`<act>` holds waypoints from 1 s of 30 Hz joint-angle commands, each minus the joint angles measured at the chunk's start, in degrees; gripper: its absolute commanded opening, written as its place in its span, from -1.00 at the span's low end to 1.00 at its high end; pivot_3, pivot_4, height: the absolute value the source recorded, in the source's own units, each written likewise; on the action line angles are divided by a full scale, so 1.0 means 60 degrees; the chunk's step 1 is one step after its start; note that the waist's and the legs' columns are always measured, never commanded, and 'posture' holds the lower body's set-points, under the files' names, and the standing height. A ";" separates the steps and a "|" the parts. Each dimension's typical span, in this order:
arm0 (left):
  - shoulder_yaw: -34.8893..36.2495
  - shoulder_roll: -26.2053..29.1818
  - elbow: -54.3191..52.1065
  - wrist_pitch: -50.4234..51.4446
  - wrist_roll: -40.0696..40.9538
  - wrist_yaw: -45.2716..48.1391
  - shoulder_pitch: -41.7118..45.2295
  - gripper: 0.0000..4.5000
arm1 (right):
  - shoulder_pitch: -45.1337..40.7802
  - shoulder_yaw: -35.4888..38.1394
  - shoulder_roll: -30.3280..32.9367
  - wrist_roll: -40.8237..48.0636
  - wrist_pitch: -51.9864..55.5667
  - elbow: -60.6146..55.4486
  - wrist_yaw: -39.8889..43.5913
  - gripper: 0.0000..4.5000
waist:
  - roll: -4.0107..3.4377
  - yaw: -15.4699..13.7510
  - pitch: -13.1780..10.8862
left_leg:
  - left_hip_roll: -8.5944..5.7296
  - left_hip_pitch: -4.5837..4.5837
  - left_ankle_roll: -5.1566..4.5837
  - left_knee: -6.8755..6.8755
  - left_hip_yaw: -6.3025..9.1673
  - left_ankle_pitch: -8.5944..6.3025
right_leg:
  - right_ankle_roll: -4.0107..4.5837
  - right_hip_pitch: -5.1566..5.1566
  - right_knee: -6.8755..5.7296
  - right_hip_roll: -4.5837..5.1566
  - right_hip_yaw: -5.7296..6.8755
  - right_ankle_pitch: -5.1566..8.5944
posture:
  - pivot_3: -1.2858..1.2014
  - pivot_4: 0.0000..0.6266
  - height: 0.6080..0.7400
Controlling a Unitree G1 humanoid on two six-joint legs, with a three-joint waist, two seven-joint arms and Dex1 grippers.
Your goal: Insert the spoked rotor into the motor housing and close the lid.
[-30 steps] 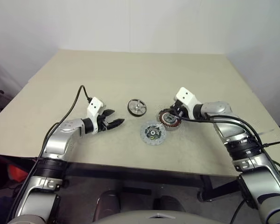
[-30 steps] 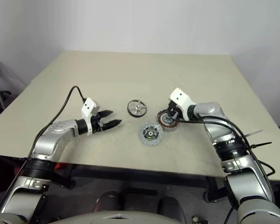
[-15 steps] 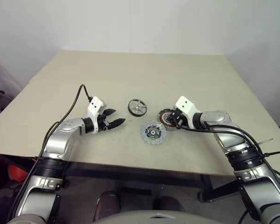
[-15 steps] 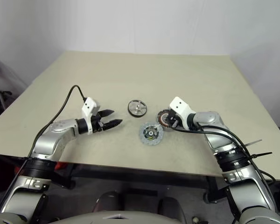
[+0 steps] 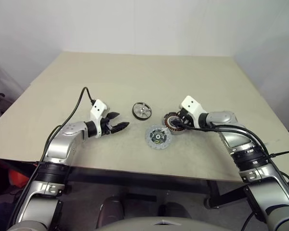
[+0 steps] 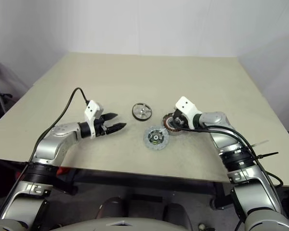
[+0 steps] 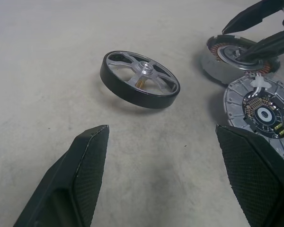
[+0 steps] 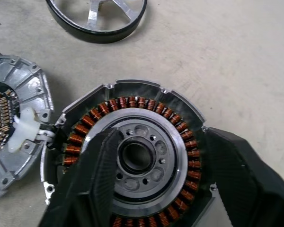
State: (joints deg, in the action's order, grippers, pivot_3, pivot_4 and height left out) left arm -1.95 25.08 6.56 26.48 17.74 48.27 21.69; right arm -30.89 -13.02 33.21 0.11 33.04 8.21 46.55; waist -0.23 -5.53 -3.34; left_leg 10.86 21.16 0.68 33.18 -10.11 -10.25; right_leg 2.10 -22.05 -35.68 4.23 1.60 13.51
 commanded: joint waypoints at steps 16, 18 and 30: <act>0.0032 0.0074 0.0078 -0.0365 -0.0142 -0.0116 0.0104 0.69 | -0.0072 0.0289 -0.0053 0.0283 -0.0036 -0.0257 0.0082 -0.98 | 0.0000 -0.0002 0.0000 | 0.0000 0.0007 -0.0002 0.0000 0.0000 -0.0001 | 0.0000 -0.0005 0.0000 0.0000 0.0001 0.0000 | 0.03 -1.00 1.00; 0.0032 0.0071 0.0071 -0.0366 -0.0151 -0.0119 0.0093 0.69 | -0.0027 0.0287 -0.0048 0.0277 -0.0001 -0.0272 0.0077 -0.98 | 0.0000 -0.0003 0.0000 | 0.0000 0.0007 -0.0002 0.0000 0.0000 -0.0001 | 0.0000 -0.0005 0.0000 0.0000 0.0001 0.0000 | 0.03 -1.00 1.00; 0.0082 0.0090 0.0040 -0.0310 -0.0194 -0.0192 0.0086 0.69 | 0.0300 0.0223 -0.0485 0.0345 -0.0130 0.0844 0.0080 -0.98 | 0.0018 0.0001 0.0013 | 0.0001 -0.0035 -0.0006 0.0002 0.0000 -0.0004 | 0.0000 0.0033 -0.0002 0.0000 0.0000 0.0000 | 0.03 -1.00 1.00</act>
State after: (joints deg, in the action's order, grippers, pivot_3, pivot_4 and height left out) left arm -1.97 25.09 8.14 25.26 16.52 47.23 21.62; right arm -30.32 -11.07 30.71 1.59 30.67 12.58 46.39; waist -0.12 -5.52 -3.26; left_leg 10.86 20.90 0.64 33.20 -10.11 -10.28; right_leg 2.10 -21.80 -35.69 4.23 1.61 13.51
